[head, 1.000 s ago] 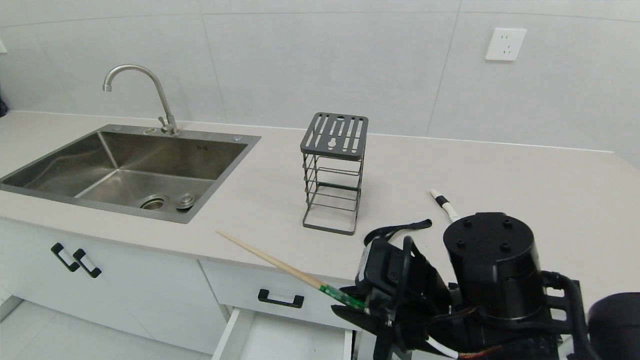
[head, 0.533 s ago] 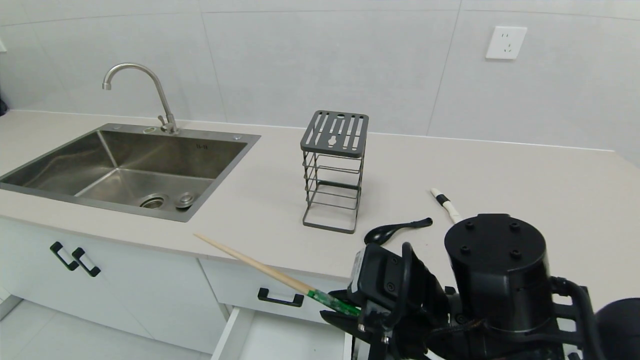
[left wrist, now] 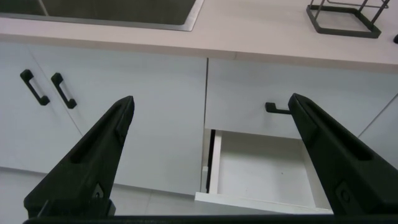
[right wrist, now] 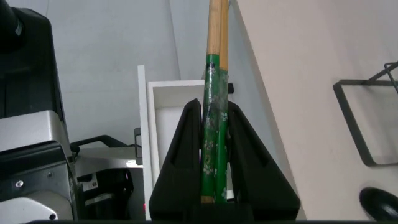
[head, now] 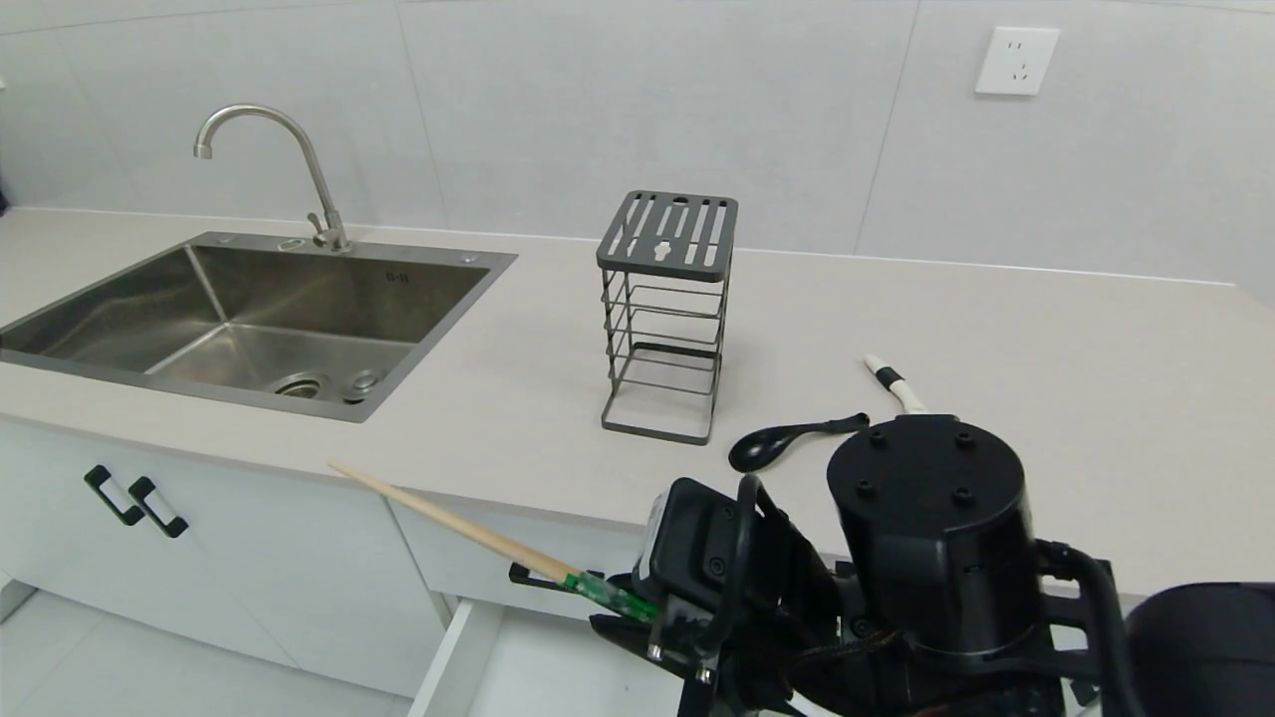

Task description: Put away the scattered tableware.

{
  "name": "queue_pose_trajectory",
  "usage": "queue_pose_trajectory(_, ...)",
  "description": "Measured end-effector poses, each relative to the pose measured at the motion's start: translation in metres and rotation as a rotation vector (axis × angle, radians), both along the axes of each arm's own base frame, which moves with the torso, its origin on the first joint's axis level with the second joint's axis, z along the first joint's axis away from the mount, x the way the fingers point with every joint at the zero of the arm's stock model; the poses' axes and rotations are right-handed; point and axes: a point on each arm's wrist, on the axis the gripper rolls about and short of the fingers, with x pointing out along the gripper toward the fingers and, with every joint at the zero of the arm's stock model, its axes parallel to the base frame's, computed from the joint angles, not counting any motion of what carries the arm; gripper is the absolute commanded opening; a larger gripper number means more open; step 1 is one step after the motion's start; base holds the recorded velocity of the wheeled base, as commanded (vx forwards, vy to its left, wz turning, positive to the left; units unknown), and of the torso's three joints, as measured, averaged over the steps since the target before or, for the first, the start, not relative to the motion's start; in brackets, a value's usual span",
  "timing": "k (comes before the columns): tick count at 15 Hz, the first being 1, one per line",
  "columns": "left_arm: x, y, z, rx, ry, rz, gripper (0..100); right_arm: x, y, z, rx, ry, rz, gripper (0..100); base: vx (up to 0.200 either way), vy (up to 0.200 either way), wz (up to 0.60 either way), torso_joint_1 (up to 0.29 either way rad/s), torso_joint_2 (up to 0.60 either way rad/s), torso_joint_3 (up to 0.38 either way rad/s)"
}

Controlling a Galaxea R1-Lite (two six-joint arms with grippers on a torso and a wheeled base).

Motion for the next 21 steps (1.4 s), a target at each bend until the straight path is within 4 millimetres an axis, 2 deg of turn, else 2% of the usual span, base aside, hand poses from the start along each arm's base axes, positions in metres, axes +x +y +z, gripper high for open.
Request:
queue_pose_trajectory(5, 0.0, 0.0, 0.0, 0.0, 0.0, 0.0, 100, -0.002, 0.001, 0.0, -0.001, -0.006, 0.006, 0, 0.0, 0.0, 0.0, -0.212, 0.42, 0.197)
queue_pose_trajectory(10, 0.0, 0.0, 0.0, 0.0, 0.0, 0.0, 100, -0.005, -0.005, 0.006, -0.052, -0.135, 0.07, 0, 0.0, 0.0, 0.0, -0.018, 0.04, 0.02)
queue_pose_trajectory(15, 0.0, 0.0, 0.0, 0.0, 0.0, 0.0, 100, -0.012, -0.018, -0.003, -0.088, -0.115, 0.072, 0, 0.0, 0.0, 0.0, -0.068, 0.14, 0.067)
queue_pose_trajectory(21, 0.0, 0.0, 0.0, 0.0, 0.0, 0.0, 100, -0.004, -0.011, -0.001, -0.076, -0.121, 0.059, 0, 0.0, 0.0, 0.0, -0.135, 0.26, 0.124)
